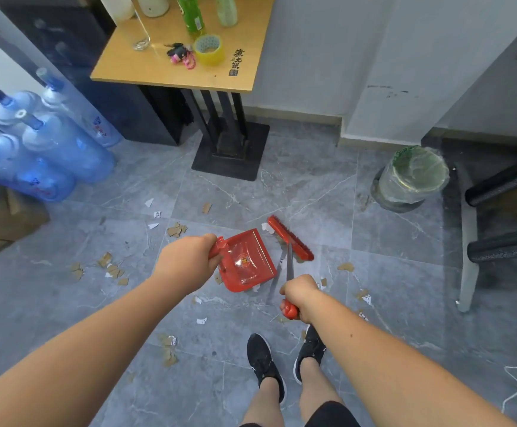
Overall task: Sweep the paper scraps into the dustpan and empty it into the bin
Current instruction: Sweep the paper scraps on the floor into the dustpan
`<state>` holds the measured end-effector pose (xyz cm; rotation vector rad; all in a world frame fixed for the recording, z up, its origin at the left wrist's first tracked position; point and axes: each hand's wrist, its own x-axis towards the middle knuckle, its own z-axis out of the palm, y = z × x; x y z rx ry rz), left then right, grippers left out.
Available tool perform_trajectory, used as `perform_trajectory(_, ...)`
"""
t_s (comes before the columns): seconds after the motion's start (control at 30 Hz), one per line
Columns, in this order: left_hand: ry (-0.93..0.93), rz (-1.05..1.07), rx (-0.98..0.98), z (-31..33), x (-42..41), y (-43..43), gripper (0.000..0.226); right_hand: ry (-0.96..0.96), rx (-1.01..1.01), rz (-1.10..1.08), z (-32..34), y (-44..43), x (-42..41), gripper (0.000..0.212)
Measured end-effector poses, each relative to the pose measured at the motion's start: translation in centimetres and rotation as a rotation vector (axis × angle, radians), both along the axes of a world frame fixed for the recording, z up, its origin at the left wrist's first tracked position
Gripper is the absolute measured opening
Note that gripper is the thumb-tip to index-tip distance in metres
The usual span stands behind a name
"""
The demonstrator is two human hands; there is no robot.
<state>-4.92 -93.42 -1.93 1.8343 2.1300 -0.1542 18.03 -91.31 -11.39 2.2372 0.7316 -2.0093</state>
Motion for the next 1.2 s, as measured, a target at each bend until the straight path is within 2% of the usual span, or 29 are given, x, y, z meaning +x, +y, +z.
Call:
perform_trajectory(0.27,0.024,0.183,-0.037,0.7,-7.2,-8.3,0.030,0.035,-0.033,0.022,0.1,-5.4,-8.9,0.026)
perform_trajectory(0.37,0.029,0.251,-0.050,0.8,-9.7,-11.8,0.029,0.044,-0.088,0.012,-0.2,-7.5,-12.2,0.023)
perform_trajectory(0.53,0.038,0.375,-0.076,1.0,-13.2,-17.1,0.032,0.072,-0.044,0.129,-0.1,-11.0,-16.7,0.028)
perform_trajectory(0.8,0.079,0.522,-0.067,0.6,-16.4,-24.1,0.030,0.097,-0.090,0.221,0.0,-15.3,-21.4,0.029)
perform_trajectory(0.93,0.096,0.556,-0.075,0.2,-16.7,-26.1,0.021,0.118,-0.102,0.219,0.8,-16.5,-22.5,0.032)
perform_trajectory(1.2,0.097,0.500,-0.062,0.4,-16.9,-25.1,0.020,0.186,-0.118,0.163,3.1,-14.2,-23.0,0.023)
